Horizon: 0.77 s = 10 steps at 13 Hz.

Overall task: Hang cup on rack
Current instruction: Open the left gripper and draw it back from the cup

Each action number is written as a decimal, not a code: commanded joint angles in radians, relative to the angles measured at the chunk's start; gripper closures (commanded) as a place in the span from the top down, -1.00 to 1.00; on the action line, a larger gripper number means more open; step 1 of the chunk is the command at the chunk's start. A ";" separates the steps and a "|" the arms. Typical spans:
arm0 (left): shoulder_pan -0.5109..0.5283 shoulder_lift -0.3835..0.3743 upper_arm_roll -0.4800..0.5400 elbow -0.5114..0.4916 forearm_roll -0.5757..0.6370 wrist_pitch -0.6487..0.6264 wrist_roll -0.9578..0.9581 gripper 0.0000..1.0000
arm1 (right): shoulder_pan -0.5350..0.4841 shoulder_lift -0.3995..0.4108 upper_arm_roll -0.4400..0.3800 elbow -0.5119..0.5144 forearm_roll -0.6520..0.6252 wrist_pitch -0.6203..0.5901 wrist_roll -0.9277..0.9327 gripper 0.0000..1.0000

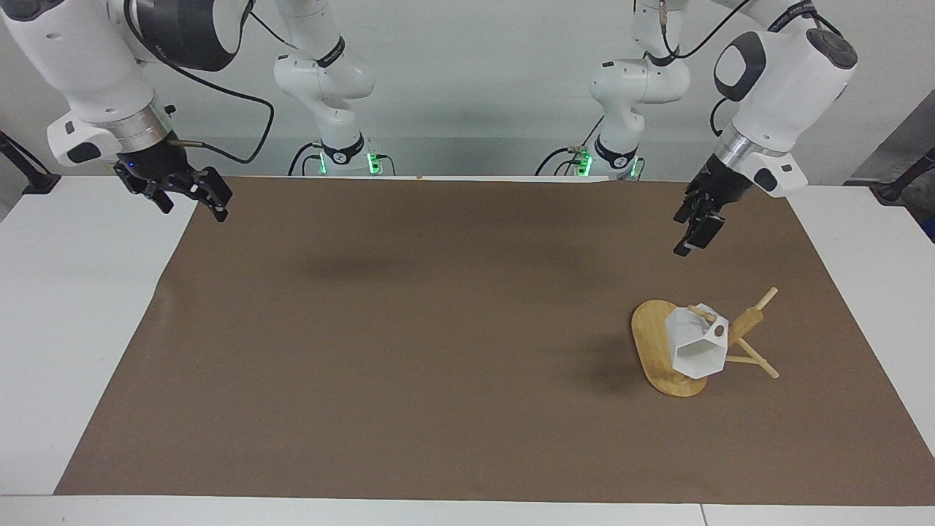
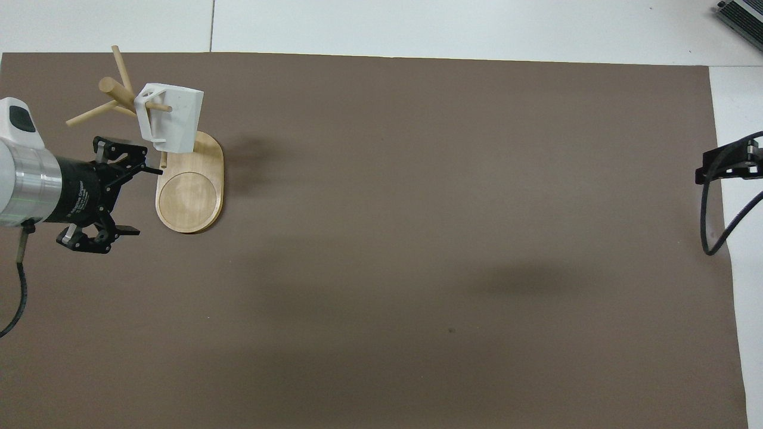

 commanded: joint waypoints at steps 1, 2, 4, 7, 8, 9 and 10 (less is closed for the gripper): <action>-0.008 -0.026 0.007 0.021 0.064 -0.066 0.222 1.00 | 0.004 -0.027 -0.008 -0.033 0.016 0.014 0.003 1.00; -0.009 -0.024 0.005 0.037 0.091 -0.079 0.316 1.00 | 0.004 -0.027 -0.008 -0.033 0.016 0.014 0.005 1.00; -0.009 -0.020 0.004 0.067 0.144 -0.103 0.472 1.00 | 0.004 -0.027 -0.008 -0.033 0.016 0.014 0.005 1.00; 0.006 -0.008 0.013 0.139 0.152 -0.187 0.731 1.00 | 0.004 -0.027 -0.008 -0.033 0.016 0.014 0.005 1.00; 0.009 -0.002 0.016 0.173 0.153 -0.221 0.801 1.00 | 0.004 -0.027 -0.008 -0.033 0.016 0.014 0.005 1.00; 0.011 0.009 0.016 0.201 0.155 -0.232 0.867 1.00 | 0.004 -0.027 -0.008 -0.033 0.016 0.014 0.005 1.00; 0.011 0.015 0.016 0.228 0.176 -0.237 0.926 1.00 | 0.004 -0.027 -0.008 -0.033 0.016 0.014 0.005 1.00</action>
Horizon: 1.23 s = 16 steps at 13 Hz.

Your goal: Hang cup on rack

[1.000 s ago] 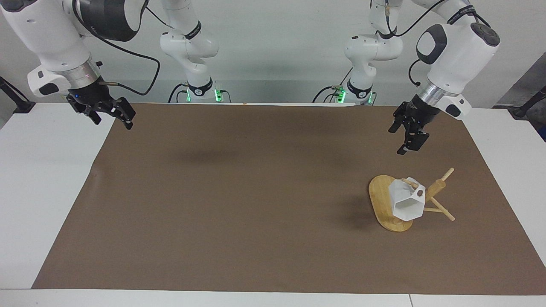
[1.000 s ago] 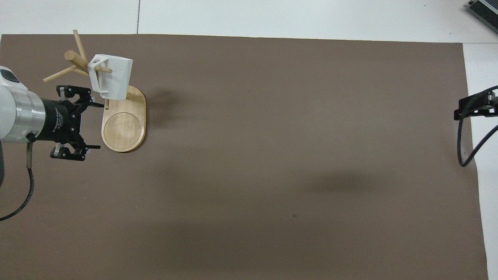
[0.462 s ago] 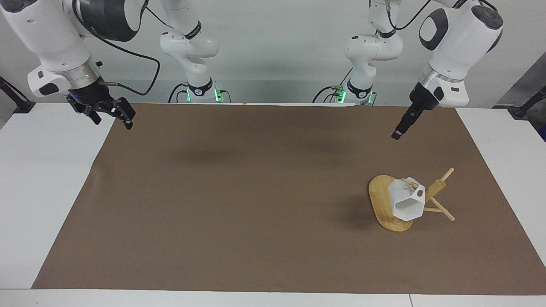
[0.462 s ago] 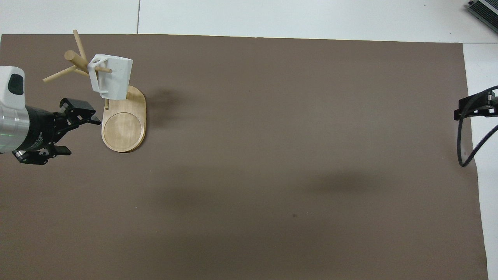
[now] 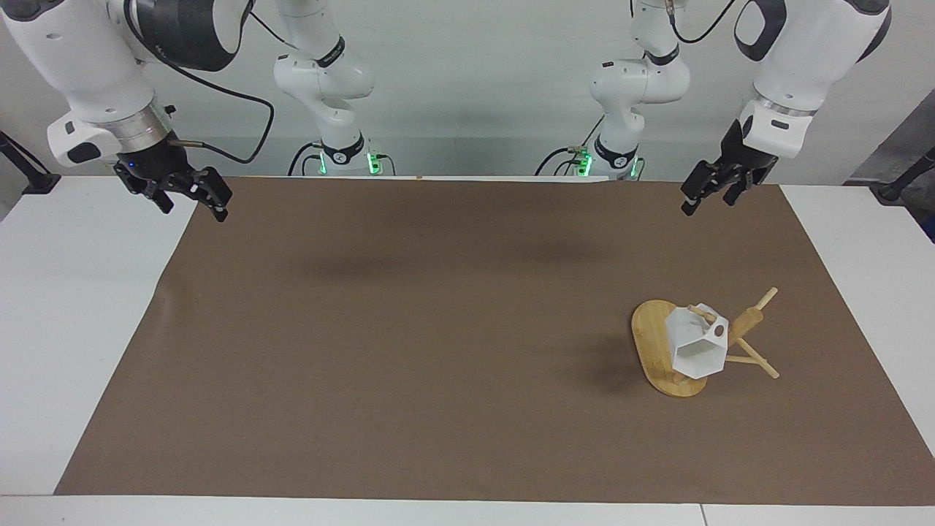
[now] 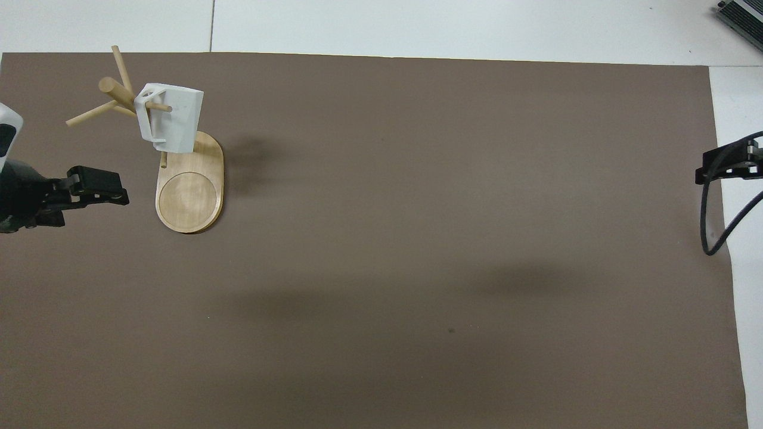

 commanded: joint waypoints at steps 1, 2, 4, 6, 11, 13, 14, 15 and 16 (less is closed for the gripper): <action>0.003 0.049 -0.002 0.116 0.061 -0.069 0.148 1.00 | 0.004 -0.027 -0.008 -0.033 0.016 0.014 0.003 1.00; 0.003 0.071 -0.002 0.163 0.067 -0.105 0.188 1.00 | 0.004 -0.027 -0.008 -0.033 0.016 0.014 0.003 1.00; 0.005 0.121 -0.002 0.264 0.067 -0.179 0.306 1.00 | 0.004 -0.027 -0.008 -0.033 0.016 0.014 0.005 1.00; 0.005 0.151 -0.001 0.324 0.064 -0.239 0.340 1.00 | 0.004 -0.027 -0.008 -0.033 0.016 0.014 0.003 1.00; 0.005 0.155 -0.001 0.357 0.058 -0.291 0.340 1.00 | 0.004 -0.027 -0.008 -0.033 0.016 0.014 0.005 1.00; 0.005 0.136 -0.002 0.340 0.064 -0.309 0.342 1.00 | 0.004 -0.027 -0.008 -0.033 0.016 0.014 0.005 1.00; 0.005 0.117 -0.002 0.320 0.064 -0.313 0.343 1.00 | 0.004 -0.027 -0.008 -0.033 0.016 0.014 0.003 1.00; 0.005 0.102 -0.001 0.299 0.064 -0.313 0.345 1.00 | 0.004 -0.027 -0.008 -0.033 0.016 0.014 0.003 1.00; 0.005 0.096 -0.002 0.285 0.064 -0.308 0.345 1.00 | 0.004 -0.027 -0.008 -0.033 0.016 0.014 0.005 1.00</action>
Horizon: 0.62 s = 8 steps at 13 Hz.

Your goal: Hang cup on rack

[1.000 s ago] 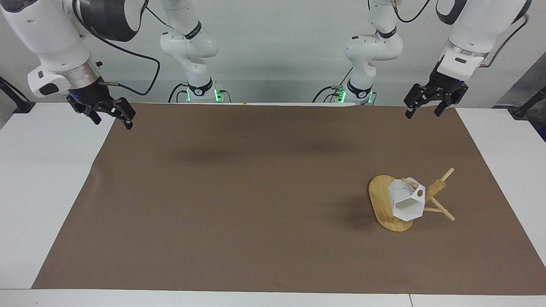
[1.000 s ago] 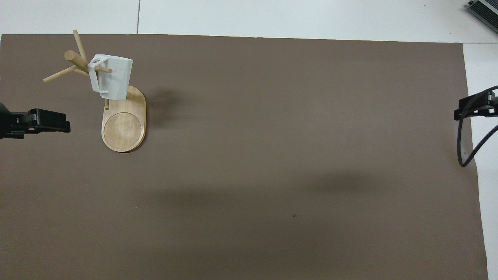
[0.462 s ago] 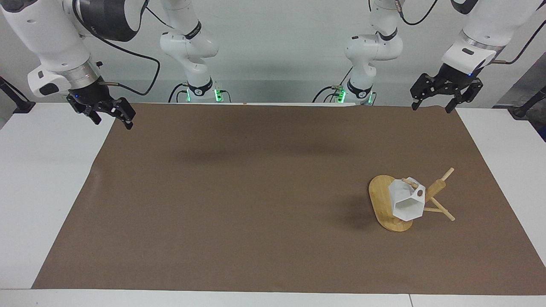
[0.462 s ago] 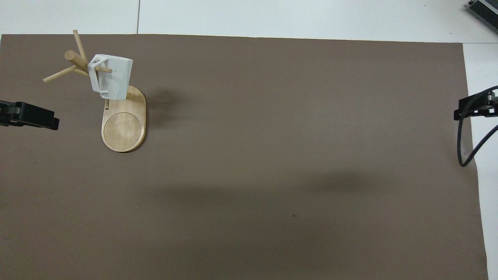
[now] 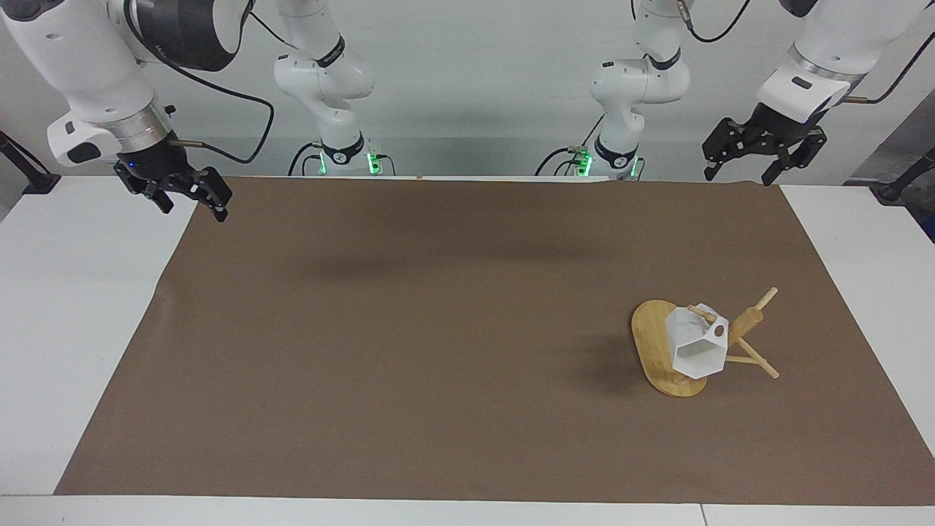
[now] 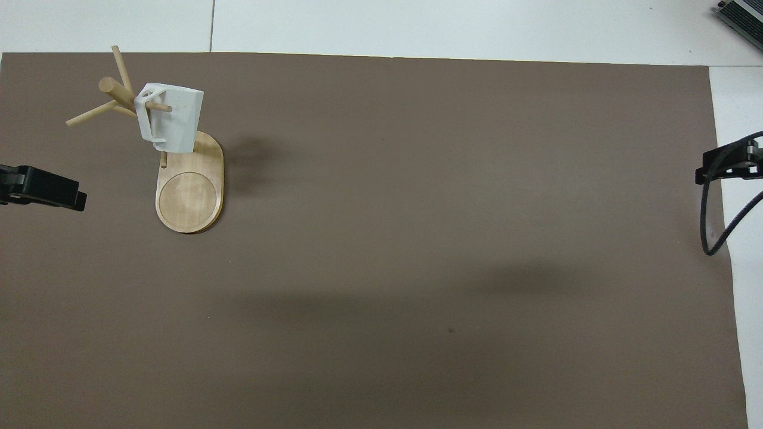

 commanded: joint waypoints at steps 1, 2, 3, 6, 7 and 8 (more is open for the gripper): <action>0.004 -0.036 -0.003 -0.043 0.020 -0.010 0.019 1.00 | 0.004 -0.027 -0.008 -0.033 0.016 0.014 0.005 1.00; 0.004 -0.039 -0.001 -0.046 0.020 -0.012 0.019 1.00 | 0.004 -0.027 -0.008 -0.033 0.016 0.014 0.005 1.00; 0.004 -0.044 -0.001 -0.054 0.020 -0.012 0.019 1.00 | 0.006 -0.027 -0.008 -0.033 0.016 0.014 0.005 1.00; 0.004 -0.052 -0.001 -0.071 0.020 -0.004 0.019 1.00 | 0.004 -0.027 -0.008 -0.033 0.016 0.014 0.003 1.00; 0.006 -0.050 -0.001 -0.071 0.020 -0.004 0.019 1.00 | 0.004 -0.027 -0.008 -0.033 0.016 0.014 0.003 1.00; 0.006 -0.050 -0.001 -0.069 0.021 -0.001 0.019 1.00 | 0.004 -0.027 -0.008 -0.033 0.016 0.014 0.005 1.00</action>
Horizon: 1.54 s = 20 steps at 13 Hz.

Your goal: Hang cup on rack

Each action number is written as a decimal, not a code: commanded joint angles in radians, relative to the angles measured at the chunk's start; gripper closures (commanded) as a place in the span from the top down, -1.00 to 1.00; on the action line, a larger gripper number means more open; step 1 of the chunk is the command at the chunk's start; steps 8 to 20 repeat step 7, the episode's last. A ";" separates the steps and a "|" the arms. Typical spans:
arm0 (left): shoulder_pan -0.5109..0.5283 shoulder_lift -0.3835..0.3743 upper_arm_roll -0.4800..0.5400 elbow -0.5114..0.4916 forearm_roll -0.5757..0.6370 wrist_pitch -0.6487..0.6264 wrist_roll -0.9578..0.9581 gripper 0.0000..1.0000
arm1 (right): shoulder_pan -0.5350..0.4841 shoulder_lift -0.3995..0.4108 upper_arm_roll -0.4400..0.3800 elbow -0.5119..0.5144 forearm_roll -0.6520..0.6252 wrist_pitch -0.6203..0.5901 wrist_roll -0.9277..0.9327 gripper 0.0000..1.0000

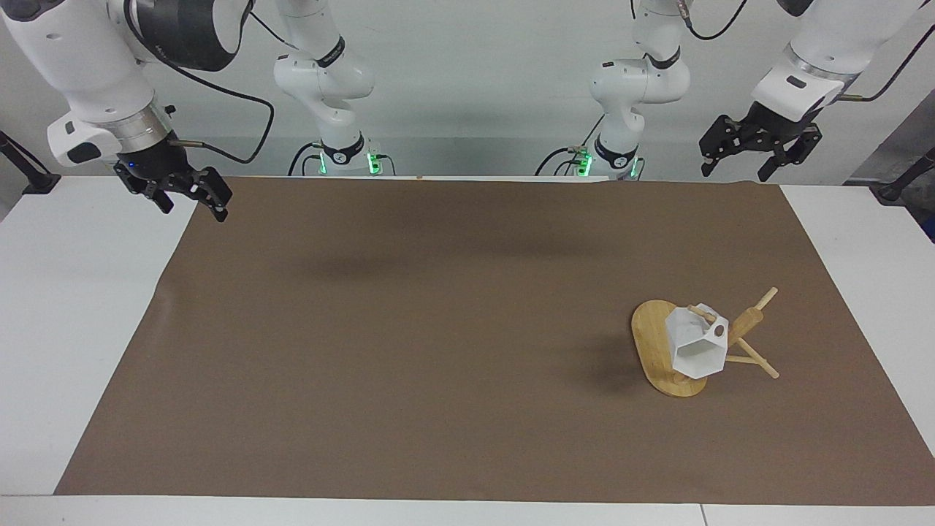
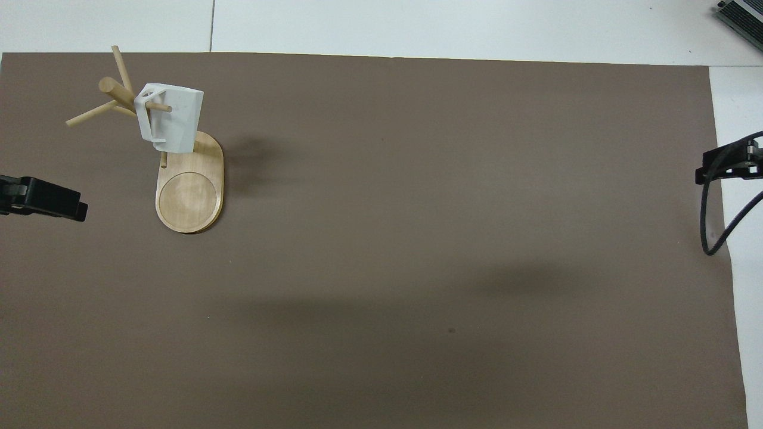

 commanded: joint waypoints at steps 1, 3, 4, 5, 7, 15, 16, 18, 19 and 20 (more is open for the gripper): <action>0.004 -0.033 -0.001 -0.036 0.025 0.007 0.018 1.00 | 0.004 -0.027 -0.008 -0.033 0.016 0.014 0.005 1.00; 0.004 -0.033 -0.003 -0.038 0.032 0.007 0.020 1.00 | 0.004 -0.027 -0.008 -0.033 0.015 0.014 0.005 1.00; 0.004 -0.033 -0.003 -0.038 0.032 0.009 0.020 1.00 | 0.004 -0.027 -0.008 -0.033 0.016 0.014 0.005 1.00; 0.004 -0.031 -0.003 -0.036 0.032 0.007 0.018 1.00 | 0.004 -0.027 -0.008 -0.033 0.016 0.014 0.005 1.00; 0.004 -0.033 -0.003 -0.036 0.032 0.007 0.018 1.00 | 0.004 -0.027 -0.008 -0.033 0.016 0.014 0.005 1.00; 0.004 -0.033 -0.003 -0.036 0.032 0.007 0.018 1.00 | 0.004 -0.027 -0.008 -0.033 0.016 0.014 0.005 1.00; 0.004 -0.033 -0.003 -0.036 0.032 0.007 0.018 1.00 | 0.004 -0.027 -0.008 -0.033 0.016 0.014 0.005 1.00; 0.004 -0.033 -0.003 -0.036 0.032 0.007 0.018 1.00 | 0.004 -0.027 -0.008 -0.033 0.016 0.014 0.005 1.00; 0.004 -0.033 -0.003 -0.036 0.032 0.007 0.018 1.00 | 0.004 -0.027 -0.008 -0.033 0.016 0.014 0.005 1.00; 0.004 -0.033 -0.003 -0.036 0.032 0.007 0.018 1.00 | 0.004 -0.027 -0.008 -0.033 0.016 0.014 0.005 1.00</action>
